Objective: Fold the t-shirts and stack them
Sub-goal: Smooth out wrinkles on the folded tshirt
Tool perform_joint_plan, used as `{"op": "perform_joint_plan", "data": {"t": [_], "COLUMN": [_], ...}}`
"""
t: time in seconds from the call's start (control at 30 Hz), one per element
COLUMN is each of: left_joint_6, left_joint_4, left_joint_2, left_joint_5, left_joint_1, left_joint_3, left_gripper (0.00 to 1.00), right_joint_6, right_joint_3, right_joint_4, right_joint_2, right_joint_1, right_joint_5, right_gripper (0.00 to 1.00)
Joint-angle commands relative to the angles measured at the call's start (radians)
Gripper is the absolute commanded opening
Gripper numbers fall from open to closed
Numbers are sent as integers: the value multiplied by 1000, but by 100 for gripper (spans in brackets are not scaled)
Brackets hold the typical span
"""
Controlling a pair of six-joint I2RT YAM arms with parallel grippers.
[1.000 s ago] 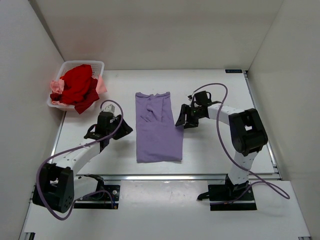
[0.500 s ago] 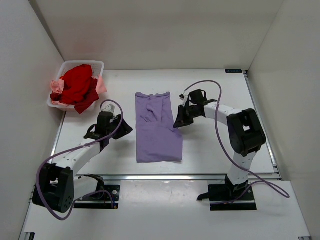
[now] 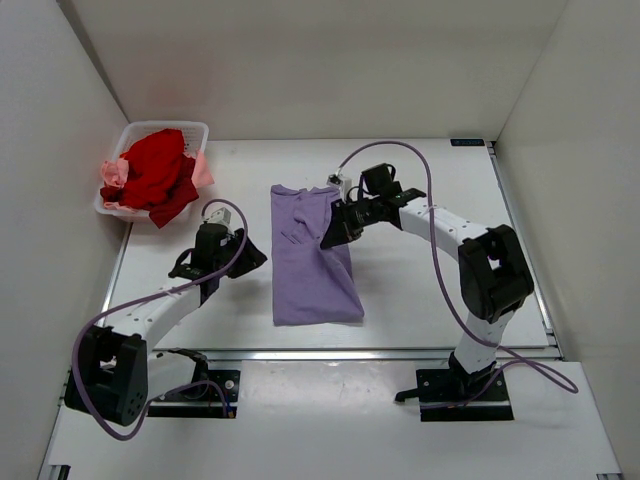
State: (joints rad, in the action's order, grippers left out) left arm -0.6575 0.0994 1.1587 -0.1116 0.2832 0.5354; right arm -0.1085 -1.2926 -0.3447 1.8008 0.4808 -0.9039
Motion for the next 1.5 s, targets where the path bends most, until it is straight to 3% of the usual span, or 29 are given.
{"op": "perform_joint_plan", "data": {"t": [0.0,0.23,0.47,0.67,0.97,1.27,1.37,1.47], "left_joint_6": [16,18,16,24,19,22,30,47], "left_joint_4": [-15,-29,-26,-12,-24,-7,16,34], "left_joint_2": [7,32,42,41,61,39,36,18], "left_joint_5": [6,4,6,7,1,-2,0,-13], "left_joint_1": [-1,-3,-1,-9,4,-4,-4,-6], "left_joint_3": [3,5,15,18,25,32,52,69], "left_gripper": [55,55,55,56,56,55,56,57], "right_joint_6": [87,113,130,147,4,9,6,15], "right_joint_3": [-71,-36,-120,-235,-160,-336,-393,-438], "right_joint_4": [29,102,107,47,127,-100,-141,-190], "right_joint_2": [-3,-37,145,268,263,382,393,387], "right_joint_1": [24,13,-39,-41,-53,11,31,39], "right_joint_5": [-124,-247,-233,-52,287,620,707,750], "right_gripper": [0,0,0,0,0,0,4,18]}}
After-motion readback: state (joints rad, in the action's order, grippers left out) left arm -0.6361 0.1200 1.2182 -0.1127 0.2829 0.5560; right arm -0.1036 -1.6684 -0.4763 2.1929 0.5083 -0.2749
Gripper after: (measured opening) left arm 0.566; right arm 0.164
